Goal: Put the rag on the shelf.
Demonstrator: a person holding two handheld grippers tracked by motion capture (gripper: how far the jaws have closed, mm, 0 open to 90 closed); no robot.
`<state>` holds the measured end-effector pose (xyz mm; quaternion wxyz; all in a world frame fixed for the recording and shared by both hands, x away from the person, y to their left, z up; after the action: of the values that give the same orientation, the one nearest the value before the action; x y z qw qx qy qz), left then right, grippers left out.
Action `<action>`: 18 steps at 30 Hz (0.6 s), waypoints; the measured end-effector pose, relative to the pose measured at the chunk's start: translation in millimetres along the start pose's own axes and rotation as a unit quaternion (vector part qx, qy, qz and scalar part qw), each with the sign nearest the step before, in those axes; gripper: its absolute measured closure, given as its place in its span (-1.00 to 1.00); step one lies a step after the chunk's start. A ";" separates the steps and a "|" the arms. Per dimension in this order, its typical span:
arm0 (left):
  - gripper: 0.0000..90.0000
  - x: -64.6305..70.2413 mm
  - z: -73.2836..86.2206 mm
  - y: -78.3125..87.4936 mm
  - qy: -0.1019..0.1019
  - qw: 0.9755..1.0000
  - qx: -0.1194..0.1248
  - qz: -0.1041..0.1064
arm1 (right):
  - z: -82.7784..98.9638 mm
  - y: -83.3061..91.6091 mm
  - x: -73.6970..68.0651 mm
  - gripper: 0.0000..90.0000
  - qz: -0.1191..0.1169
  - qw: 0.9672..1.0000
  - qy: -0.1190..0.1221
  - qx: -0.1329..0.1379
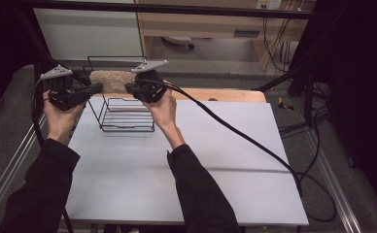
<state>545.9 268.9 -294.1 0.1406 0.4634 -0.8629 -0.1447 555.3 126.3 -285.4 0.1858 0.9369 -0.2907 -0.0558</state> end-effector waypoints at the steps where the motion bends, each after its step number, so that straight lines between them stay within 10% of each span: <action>1: 0.93 -0.8 1.4 -0.2 0.000 1.000 -0.001 0.000 | 1.5 -1.1 1.5 0.96 0.002 1.000 -0.005 0.001; 18: 0.88 -0.4 2.7 -2.6 -0.001 1.000 0.013 -0.009 | 7.2 -0.6 5.5 0.86 0.015 1.000 -0.002 0.015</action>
<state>547.1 268.2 -297.6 0.1322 0.4730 -0.8606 -0.1348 558.7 121.3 -292.3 0.1716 0.9352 -0.3055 -0.0503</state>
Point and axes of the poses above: each handheld gripper's, and its own axes: y roughly backward along the jaws, z roughly out of its underside, x roughly to its right, the point moved 9 cm from there along -y, roughly forward along the jaws
